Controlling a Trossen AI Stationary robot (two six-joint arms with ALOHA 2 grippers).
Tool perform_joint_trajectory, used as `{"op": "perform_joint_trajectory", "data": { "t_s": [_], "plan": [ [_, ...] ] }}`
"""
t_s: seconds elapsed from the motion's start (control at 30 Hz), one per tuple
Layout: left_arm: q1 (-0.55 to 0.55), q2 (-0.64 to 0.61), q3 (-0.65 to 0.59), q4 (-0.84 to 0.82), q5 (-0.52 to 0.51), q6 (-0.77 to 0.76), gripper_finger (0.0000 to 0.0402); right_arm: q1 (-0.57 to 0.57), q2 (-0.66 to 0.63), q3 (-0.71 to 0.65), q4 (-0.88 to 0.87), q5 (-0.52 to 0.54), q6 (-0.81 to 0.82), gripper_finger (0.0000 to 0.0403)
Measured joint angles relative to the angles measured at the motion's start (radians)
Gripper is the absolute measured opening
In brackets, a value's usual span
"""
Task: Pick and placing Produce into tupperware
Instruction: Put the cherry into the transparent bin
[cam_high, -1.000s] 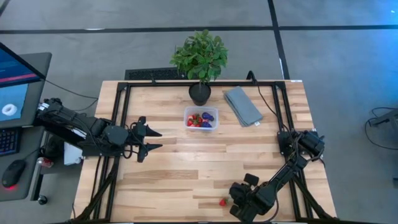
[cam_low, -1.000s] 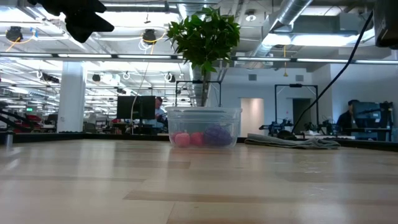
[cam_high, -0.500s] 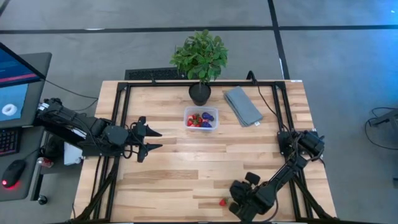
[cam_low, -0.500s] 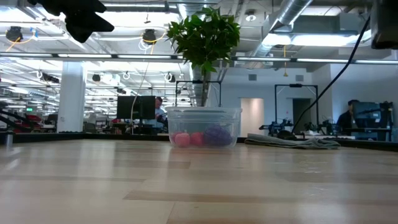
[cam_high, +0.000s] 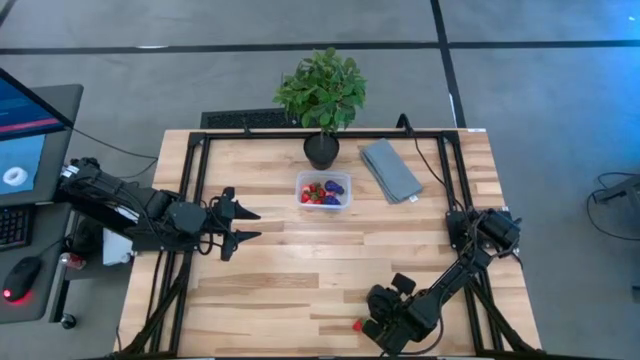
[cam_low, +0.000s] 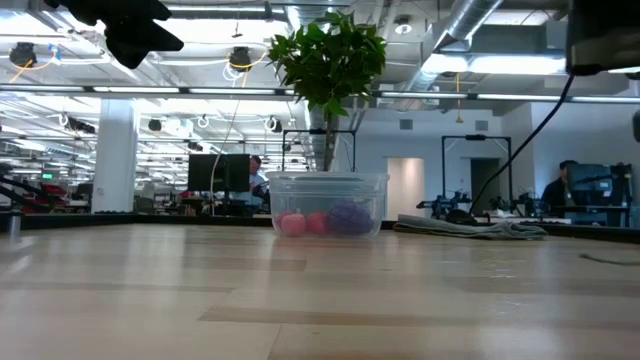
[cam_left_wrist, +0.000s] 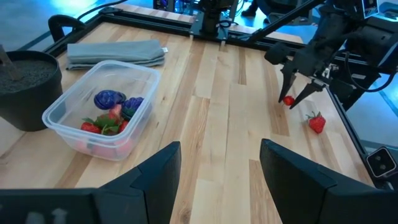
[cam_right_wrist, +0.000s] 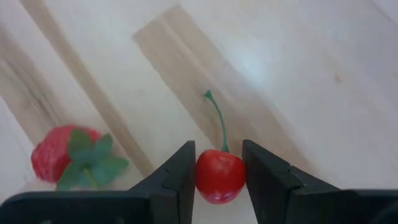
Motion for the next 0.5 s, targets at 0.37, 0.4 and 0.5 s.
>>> {"op": "perform_joint_trajectory", "data": {
  "t_s": [0.37, 0.4, 0.5],
  "plan": [
    [0.000, 0.000, 0.000, -0.004, 0.002, 0.007, 0.0210, -0.039, 0.000, 0.002, 0.029, 0.038, -0.028, 0.0157],
    [0.000, 0.000, 0.000, -0.004, 0.002, 0.007, 0.0210, -0.042, 0.000, 0.002, 0.032, 0.039, -0.032, 0.0154],
    [0.000, 0.000, 0.000, -0.004, 0.002, 0.008, 0.0210, -0.051, 0.000, 0.002, 0.037, 0.039, -0.051, 0.0144]
  ]
}}
